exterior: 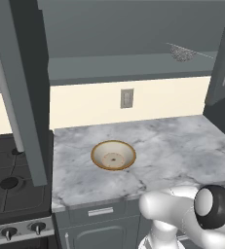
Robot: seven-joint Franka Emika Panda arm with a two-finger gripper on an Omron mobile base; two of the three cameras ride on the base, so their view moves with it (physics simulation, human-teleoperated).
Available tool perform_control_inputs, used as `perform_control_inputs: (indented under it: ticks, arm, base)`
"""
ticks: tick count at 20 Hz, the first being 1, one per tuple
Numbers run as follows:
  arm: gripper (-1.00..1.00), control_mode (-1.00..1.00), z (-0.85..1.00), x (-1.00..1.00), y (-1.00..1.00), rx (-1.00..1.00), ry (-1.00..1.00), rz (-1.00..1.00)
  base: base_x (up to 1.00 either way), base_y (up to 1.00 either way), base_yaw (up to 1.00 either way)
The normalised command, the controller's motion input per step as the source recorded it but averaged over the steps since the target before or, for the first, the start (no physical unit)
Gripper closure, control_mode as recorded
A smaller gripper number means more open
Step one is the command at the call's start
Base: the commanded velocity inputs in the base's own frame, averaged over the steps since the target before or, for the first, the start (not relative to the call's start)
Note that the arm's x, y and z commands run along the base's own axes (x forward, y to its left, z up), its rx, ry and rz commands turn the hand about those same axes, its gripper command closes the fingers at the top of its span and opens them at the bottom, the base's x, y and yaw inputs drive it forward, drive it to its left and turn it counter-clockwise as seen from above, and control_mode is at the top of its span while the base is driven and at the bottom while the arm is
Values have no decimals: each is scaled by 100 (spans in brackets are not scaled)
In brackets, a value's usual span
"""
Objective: Open the cabinet and setup a tea strainer by placing it in the bowl upright.
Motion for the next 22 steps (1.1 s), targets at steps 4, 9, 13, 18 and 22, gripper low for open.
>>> perform_control_inputs:
  ticks: [4,9,13,18,22]
  arm:
    - [100,-100,-1,-90,-94,19,-11,3]
    - [100,-100,0,-74,-49,16,-11,2]
    - [100,-100,-1,-43,-3,4,0,-2]
    - [-100,-100,0,-26,8,0,0,-2]
    - [-100,-100,0,-9,23,0,0,0]
  base:
    - [0,0,0]
    - [0,0,0]
    - [0,0,0]
    - [0,0,0]
    - [0,0,0]
